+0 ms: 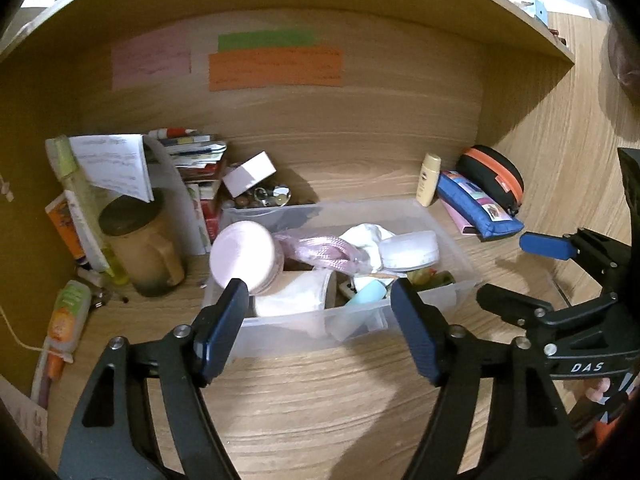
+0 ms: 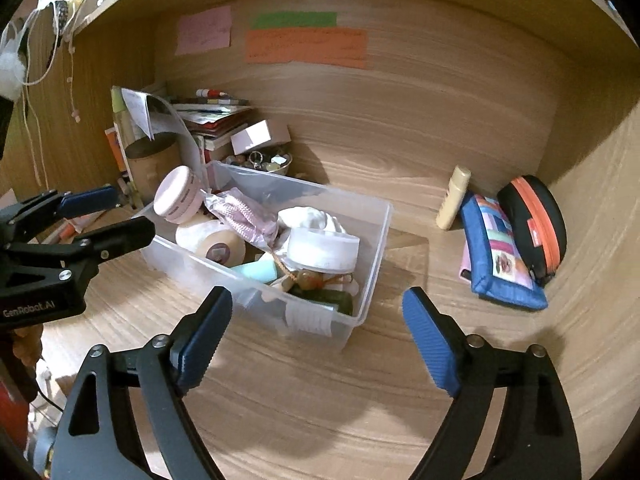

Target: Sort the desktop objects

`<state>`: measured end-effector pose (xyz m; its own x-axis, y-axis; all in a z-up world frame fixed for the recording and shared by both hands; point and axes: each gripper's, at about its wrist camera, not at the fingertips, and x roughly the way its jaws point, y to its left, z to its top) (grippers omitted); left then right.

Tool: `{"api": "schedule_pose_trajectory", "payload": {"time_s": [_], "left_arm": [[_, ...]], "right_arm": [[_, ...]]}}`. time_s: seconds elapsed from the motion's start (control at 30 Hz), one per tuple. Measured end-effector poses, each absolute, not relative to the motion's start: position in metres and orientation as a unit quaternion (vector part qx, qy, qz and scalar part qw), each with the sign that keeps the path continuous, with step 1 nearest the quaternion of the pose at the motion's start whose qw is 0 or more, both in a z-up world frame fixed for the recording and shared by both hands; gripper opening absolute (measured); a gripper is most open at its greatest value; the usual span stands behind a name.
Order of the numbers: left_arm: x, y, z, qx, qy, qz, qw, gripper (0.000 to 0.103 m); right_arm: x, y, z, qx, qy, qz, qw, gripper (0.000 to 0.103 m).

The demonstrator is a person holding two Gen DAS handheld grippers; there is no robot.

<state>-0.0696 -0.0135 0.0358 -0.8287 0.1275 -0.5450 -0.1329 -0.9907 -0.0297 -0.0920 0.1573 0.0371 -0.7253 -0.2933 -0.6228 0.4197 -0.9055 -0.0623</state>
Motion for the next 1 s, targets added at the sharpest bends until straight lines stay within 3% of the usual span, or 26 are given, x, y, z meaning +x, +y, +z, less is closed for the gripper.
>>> {"api": "schedule_pose_trajectory", "payload": {"time_s": [1.0], "left_arm": [[-0.064, -0.012, 0.019, -0.302, 0.003, 0.952, 0.051, 0.073]], "right_arm": [[-0.079, 0.165, 0.027, 0.328, 0.074, -0.920, 0.202, 0.090]]}}
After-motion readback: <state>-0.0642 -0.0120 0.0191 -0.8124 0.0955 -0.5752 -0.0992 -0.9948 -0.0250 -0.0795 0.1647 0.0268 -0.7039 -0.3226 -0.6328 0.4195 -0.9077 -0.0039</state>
